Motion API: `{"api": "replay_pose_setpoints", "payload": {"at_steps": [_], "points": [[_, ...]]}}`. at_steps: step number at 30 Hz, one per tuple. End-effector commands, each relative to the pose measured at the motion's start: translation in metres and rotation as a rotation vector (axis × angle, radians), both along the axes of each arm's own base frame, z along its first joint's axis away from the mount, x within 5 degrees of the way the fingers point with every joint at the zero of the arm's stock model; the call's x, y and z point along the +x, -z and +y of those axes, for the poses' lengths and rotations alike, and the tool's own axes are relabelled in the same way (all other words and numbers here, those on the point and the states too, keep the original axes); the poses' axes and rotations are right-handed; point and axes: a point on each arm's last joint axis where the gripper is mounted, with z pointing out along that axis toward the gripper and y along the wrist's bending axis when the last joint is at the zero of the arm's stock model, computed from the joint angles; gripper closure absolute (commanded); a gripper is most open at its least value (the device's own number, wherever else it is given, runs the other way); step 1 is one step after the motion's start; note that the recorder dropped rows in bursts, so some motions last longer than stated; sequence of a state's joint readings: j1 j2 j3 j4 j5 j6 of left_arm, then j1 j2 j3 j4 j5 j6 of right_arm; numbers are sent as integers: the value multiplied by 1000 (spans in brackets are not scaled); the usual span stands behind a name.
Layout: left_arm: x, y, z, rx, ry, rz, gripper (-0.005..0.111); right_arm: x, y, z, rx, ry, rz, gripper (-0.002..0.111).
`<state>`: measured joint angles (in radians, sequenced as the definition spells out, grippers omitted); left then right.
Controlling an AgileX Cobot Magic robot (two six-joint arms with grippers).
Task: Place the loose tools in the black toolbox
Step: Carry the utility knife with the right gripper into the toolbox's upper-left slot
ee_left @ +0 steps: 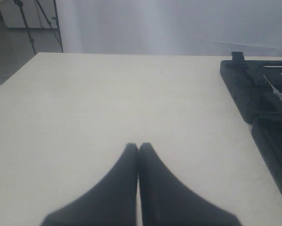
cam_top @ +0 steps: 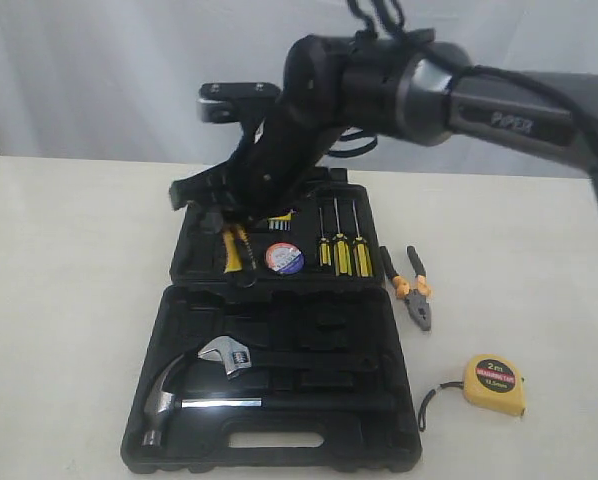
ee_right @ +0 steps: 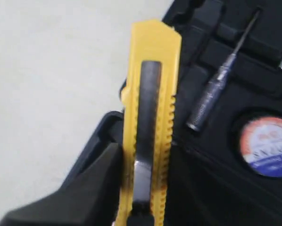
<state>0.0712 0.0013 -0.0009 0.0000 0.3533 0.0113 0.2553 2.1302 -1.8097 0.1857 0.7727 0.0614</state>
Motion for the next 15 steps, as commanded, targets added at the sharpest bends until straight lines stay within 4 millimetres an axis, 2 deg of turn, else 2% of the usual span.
{"api": "replay_pose_setpoints", "payload": {"at_steps": [1,7,15], "points": [[0,-1,0,-3,2,-12,107,8,21,37,51,38,-90,109],[0,-1,0,-3,2,-12,107,34,40,44,89,180,-119,109],[0,-1,0,-3,2,-12,107,71,40,49,26,239,-153,109]]}}
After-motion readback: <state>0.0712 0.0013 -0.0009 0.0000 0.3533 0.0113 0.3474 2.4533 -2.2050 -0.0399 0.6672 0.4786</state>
